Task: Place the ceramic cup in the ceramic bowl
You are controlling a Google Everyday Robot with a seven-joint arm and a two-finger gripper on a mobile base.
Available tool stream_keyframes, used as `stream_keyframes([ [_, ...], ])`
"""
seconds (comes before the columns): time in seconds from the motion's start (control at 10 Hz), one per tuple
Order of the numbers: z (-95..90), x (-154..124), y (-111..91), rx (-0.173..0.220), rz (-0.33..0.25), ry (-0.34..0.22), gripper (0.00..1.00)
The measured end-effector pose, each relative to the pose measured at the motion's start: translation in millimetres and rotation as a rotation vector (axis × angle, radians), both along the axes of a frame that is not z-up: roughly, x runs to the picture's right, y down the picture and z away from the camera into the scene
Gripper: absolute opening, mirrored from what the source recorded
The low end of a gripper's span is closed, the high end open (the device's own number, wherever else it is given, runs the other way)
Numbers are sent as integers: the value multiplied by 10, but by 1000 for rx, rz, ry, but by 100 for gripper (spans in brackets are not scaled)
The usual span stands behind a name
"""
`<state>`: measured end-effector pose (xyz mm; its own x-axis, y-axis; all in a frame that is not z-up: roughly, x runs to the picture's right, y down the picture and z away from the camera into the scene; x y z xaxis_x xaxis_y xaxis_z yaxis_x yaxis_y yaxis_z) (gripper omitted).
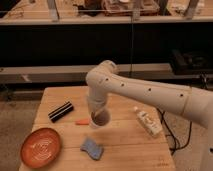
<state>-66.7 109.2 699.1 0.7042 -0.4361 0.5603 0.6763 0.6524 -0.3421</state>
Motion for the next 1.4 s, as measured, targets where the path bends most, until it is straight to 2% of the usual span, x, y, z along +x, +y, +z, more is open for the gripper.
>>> stream_keyframes([
  [0.2, -57, -141, 49, 3, -14, -14, 9],
  [0.4, -123, -403, 122, 10, -37, -36, 9],
  [1.4, -410, -1104, 457, 15, -142, -143, 9],
])
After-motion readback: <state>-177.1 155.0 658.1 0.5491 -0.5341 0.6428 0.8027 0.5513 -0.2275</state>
